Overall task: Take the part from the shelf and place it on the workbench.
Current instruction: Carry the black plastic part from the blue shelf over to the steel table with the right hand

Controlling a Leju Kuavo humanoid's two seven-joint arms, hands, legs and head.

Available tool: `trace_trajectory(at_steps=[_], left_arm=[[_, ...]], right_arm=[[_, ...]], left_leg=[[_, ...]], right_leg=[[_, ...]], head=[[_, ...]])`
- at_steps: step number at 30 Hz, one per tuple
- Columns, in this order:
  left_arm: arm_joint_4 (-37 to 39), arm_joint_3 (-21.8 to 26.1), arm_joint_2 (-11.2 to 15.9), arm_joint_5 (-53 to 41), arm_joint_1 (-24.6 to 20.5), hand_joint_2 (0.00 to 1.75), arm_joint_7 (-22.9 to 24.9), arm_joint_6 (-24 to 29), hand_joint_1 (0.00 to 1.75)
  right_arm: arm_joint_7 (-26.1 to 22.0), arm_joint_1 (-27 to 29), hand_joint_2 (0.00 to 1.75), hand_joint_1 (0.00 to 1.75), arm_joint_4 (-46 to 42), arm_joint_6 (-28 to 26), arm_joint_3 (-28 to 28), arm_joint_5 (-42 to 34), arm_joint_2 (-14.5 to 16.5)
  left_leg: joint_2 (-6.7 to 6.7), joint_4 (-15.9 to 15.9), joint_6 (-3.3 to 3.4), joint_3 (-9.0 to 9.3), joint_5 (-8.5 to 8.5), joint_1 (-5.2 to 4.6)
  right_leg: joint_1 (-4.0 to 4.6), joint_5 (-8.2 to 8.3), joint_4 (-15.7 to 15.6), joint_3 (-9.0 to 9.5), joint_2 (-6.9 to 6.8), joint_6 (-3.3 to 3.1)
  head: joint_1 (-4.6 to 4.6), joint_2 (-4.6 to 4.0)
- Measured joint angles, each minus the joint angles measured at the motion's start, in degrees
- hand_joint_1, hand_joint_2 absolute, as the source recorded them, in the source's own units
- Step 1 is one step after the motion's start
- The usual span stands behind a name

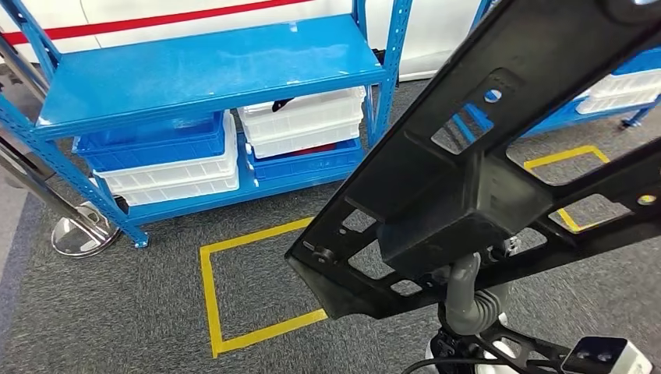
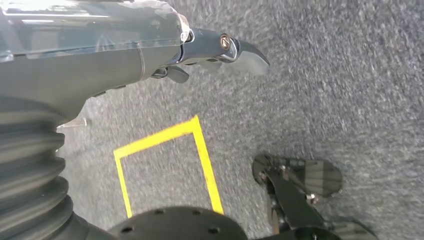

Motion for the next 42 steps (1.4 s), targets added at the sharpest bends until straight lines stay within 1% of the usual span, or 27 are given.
trace_trajectory(at_steps=[2,3,4,5,7,9,11,13,15,17,18,19,20,22,24,26,28,30,31,33,34,35,36,37,39,40,42], left_arm=[[0.0,-0.1,0.0,-0.1,0.1,1.75,-0.1,-0.1,0.0],[0.0,-0.1,0.0,-0.1,0.2,1.75,-0.1,-0.2,0.0],[0.0,-0.1,0.0,0.0,0.3,1.75,-0.1,-0.3,0.0],[0.0,-0.1,0.0,0.0,0.3,1.75,-0.1,-0.4,0.0],[0.0,-0.1,0.0,0.0,0.2,1.75,-0.1,-0.6,0.0],[0.0,-0.1,0.0,0.2,0.1,1.75,0.0,-0.7,0.0],[0.0,-0.1,0.0,0.5,0.1,1.75,0.1,-0.7,0.0],[0.0,-0.1,0.0,0.7,0.0,1.75,0.2,-0.7,0.0],[0.0,-0.1,0.0,0.8,0.0,1.75,0.3,-0.6,0.0],[0.0,-0.1,0.0,1.0,0.1,1.75,0.3,-0.5,0.0],[0.0,-0.1,0.0,1.0,0.1,1.75,0.3,-0.5,0.0],[0.0,-0.1,0.0,1.0,0.1,1.75,0.2,-0.5,0.0],[0.0,-0.1,0.0,0.9,0.0,1.75,0.2,-0.5,0.0],[0.0,-0.1,0.0,0.8,0.0,1.75,0.3,-0.5,0.0],[0.0,-0.1,0.0,0.6,0.3,1.75,0.5,-0.7,0.0],[0.1,-0.1,-0.1,0.4,0.4,1.75,0.7,-1.0,0.0],[0.1,-0.2,-0.3,0.0,0.2,1.75,1.0,-1.2,0.0],[0.1,-0.2,-0.4,-0.2,0.1,1.75,1.4,-1.2,0.0],[0.1,-0.2,-0.5,-0.4,0.1,1.75,1.6,-1.2,0.0],[0.1,-0.2,-0.5,-0.5,0.2,1.75,2.0,-1.2,0.0],[0.1,-0.3,-0.6,-0.5,0.3,1.75,2.2,-1.2,0.0],[0.1,-0.3,-0.6,-0.5,0.3,1.75,2.3,-1.2,0.0],[0.1,-0.3,-0.6,-0.5,0.2,1.75,2.4,-1.2,0.0],[0.1,-0.3,-0.6,-0.5,0.2,1.75,2.5,-1.2,0.0],[0.1,-0.3,-0.8,-0.5,0.1,1.75,2.9,-1.2,0.0],[0.1,-0.3,-0.8,-0.5,0.1,1.75,3.1,-1.2,0.0],[0.1,-0.3,-0.9,-0.5,0.1,1.75,3.4,-1.3,0.0]], right_arm=[[0.0,-0.5,1.75,1.75,-0.6,-0.4,0.0,0.6,-0.1],[0.0,-0.6,1.75,1.75,-0.8,-0.7,0.0,0.8,-0.1],[0.0,-0.6,1.75,1.75,-1.0,-1.0,0.0,1.0,-0.2],[0.1,-0.6,1.75,1.75,-1.1,-1.4,0.0,1.3,-0.2],[0.3,-0.6,1.75,1.75,-1.5,-2.3,0.0,1.8,-0.3],[0.6,-0.6,1.75,1.75,-2.0,-3.2,0.0,2.2,-0.3],[1.0,-0.4,1.75,1.75,-2.3,-3.7,-0.1,2.5,-0.3],[1.2,0.2,1.75,1.75,-2.4,-4.0,-0.3,2.5,-0.4],[1.2,0.5,1.75,1.75,-2.5,-4.2,-0.5,2.5,-0.4],[1.1,0.7,1.75,1.75,-2.5,-4.4,-0.8,2.5,-0.5],[1.1,0.9,1.75,1.75,-2.5,-4.4,-0.9,2.5,-0.5],[1.0,1.1,1.75,1.75,-2.4,-4.4,-1.1,2.5,-0.5],[0.9,1.2,1.75,1.75,-2.3,-4.5,-1.2,2.5,-0.5],[0.8,1.5,1.75,1.75,-2.2,-4.7,-1.5,2.5,-0.6],[0.6,1.5,1.75,1.75,-2.2,-5.2,-1.7,2.9,-0.6],[0.4,1.6,1.75,1.75,-2.3,-6.0,-1.7,3.6,-0.6],[0.4,1.9,1.75,1.75,-2.3,-6.8,-1.8,4.3,-0.7],[0.6,2.1,1.75,1.75,-2.5,-7.5,-2.0,4.8,-0.7],[0.8,2.0,1.75,1.75,-2.6,-7.7,-2.0,5.0,-0.7],[1.1,2.0,1.75,1.75,-2.8,-7.9,-2.1,5.2,-0.7],[1.2,2.0,1.75,1.75,-2.8,-8.1,-2.1,5.3,-0.7],[1.3,2.1,1.75,1.75,-2.8,-8.2,-2.1,5.4,-0.7],[1.6,2.1,1.75,1.75,-2.8,-8.4,-2.1,5.5,-0.7],[1.8,2.1,1.75,1.75,-2.8,-8.5,-2.1,5.6,-0.7],[2.2,2.0,1.75,1.75,-2.8,-8.6,-2.1,5.6,-0.7],[2.3,2.0,1.75,1.75,-2.8,-8.7,-2.1,5.7,-0.7],[2.3,2.1,1.75,1.75,-2.8,-8.6,-2.1,5.8,-0.7]], left_leg=[[1.61,-0.1,0.39,-0.46,0.36,-0.06],[2.42,-0.1,0.43,-0.69,0.44,-0.12],[3.2,-0.1,0.4,-0.87,0.5,-0.14],[3.96,-0.1,0.36,-0.98,0.54,-0.14],[5.29,0.1,0.12,-1.0,0.51,-0.14],[6.33,0.4,-0.35,-0.98,0.29,-0.4],[7.31,0.6,-0.94,-0.95,0.14,-0.7],[7.99,0.7,-1.56,-0.91,-0.12,-0.64],[5.94,2.8,-2.11,-1.79,-1.96,-0.37],[2.91,9.4,-2.42,-4.64,-5.77,-0.17],[2.24,13.5,-2.5,-6.41,-7.47,-0.15],[2.0,16.5,-2.55,-7.74,-8.36,-0.15],[1.9,17.5,-2.56,-8.15,-8.02,-0.13],[1.32,12.5,-2.41,-5.84,-4.19,0.01],[-1.02,5.2,-2.13,-2.59,-0.83,0.3],[-2.53,2.1,-1.81,-1.44,-0.48,0.36],[-1.7,1.4,-1.26,-1.41,-0.42,0.36],[-0.44,0.9,-0.49,-1.35,0.06,0.48],[0.31,0.7,-0.16,-1.33,0.24,0.55],[1.8,0.6,0.11,-1.46,0.32,0.32],[2.6,0.7,0.12,-1.54,0.32,0.24],[3.39,0.7,0.12,-1.59,0.32,0.18],[4.13,0.7,0.1,-1.59,0.3,0.16],[4.8,0.7,0.05,-1.53,0.26,0.14],[5.84,0.8,-0.25,-1.32,0.07,-0.06],[6.28,0.8,-0.5,-1.24,-0.02,-0.21],[7.19,0.8,-1.04,-1.1,-0.14,-0.5]], right_leg=[[-0.13,-4.42,6.9,-2.8,-2.53,0.35],[-0.29,-6.2,10.5,-4.13,-3.01,0.58],[-0.45,-7.05,12.7,-4.73,-3.26,0.77],[-0.62,-6.78,12.8,-4.17,-3.48,0.92],[-0.85,-3.91,6.6,0.2,-4.65,0.98],[-0.49,-2.11,-0.7,4.52,-7.2,0.43],[0.06,-2.15,-3.0,5.44,-8.16,-0.43],[0.01,-1.81,-3.2,5.13,-6.87,-1.23],[-0.25,-1.37,-3.6,4.96,-5.72,-1.99],[-0.32,-1.08,-3.7,4.71,-4.57,-2.48],[-0.29,-1.01,-3.7,4.57,-3.95,-2.6],[-0.25,-0.97,-3.6,4.48,-3.34,-2.66],[-0.23,-0.95,-3.5,4.44,-2.6,-2.68],[-0.24,-0.95,-3.2,4.5,-0.95,-2.62],[-0.22,-0.92,-2.9,4.3,0.69,-2.31],[-0.27,-0.58,-2.6,3.54,1.9,-1.58],[-0.39,-0.14,-2.6,2.91,2.77,-0.72],[-0.3,-0.96,-1.5,2.22,1.21,-0.14],[-0.25,-2.37,0.7,1.2,-0.32,0.05],[-0.32,-6.09,8.0,-2.14,-2.76,0.4],[-0.41,-7.45,11.5,-3.75,-3.2,0.55],[-0.49,-7.74,13.3,-4.46,-3.39,0.63],[-0.54,-6.98,12.9,-4.03,-3.58,0.63],[-0.54,-5.34,10.1,-2.34,-3.97,0.55],[-0.15,-2.33,1.8,2.36,-6.35,0.08],[0.14,-1.63,-1.2,3.93,-7.36,-0.29],[0.65,-1.69,-2.9,4.53,-7.97,-0.97]], head=[[0.28,0.0],[0.29,0.0],[0.29,0.0],[0.29,0.0],[0.29,0.0],[0.26,0.0],[0.22,-0.01],[0.22,-0.01],[0.21,0.0],[0.18,0.0],[0.18,0.0],[0.18,0.0],[0.18,0.0],[0.18,0.0],[0.2,0.0],[0.23,0.0],[0.24,0.0],[0.39,0.0],[0.51,0.0],[0.71,0.0],[0.7,0.0],[0.7,0.0],[0.7,0.0],[0.7,0.0],[0.72,0.0],[0.69,0.0],[0.67,0.0]])
